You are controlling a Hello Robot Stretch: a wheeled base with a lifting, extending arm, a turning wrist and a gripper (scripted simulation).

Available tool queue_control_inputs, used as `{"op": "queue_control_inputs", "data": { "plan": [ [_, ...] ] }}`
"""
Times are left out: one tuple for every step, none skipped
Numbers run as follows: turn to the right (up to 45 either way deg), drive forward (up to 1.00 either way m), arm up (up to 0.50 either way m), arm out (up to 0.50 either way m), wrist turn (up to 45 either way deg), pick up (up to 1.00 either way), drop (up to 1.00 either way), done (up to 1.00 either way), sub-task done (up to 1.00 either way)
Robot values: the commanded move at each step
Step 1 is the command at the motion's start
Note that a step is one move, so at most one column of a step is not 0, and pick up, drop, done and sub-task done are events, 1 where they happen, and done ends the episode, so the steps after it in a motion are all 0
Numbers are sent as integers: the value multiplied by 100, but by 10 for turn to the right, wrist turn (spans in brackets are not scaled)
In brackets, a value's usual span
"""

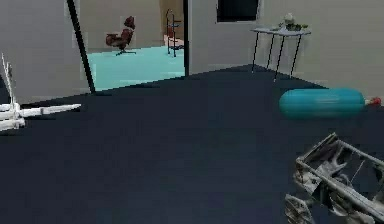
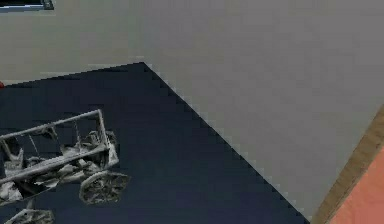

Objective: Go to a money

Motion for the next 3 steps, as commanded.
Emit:
{"op": "queue_control_inputs", "data": {
  "plan": [
    [0,90,0,0,0,0,0,0,0],
    [150,0,0,0,0,0,0,0,0],
    [0,70,0,0,0,0,0,0,0]
  ]
}}
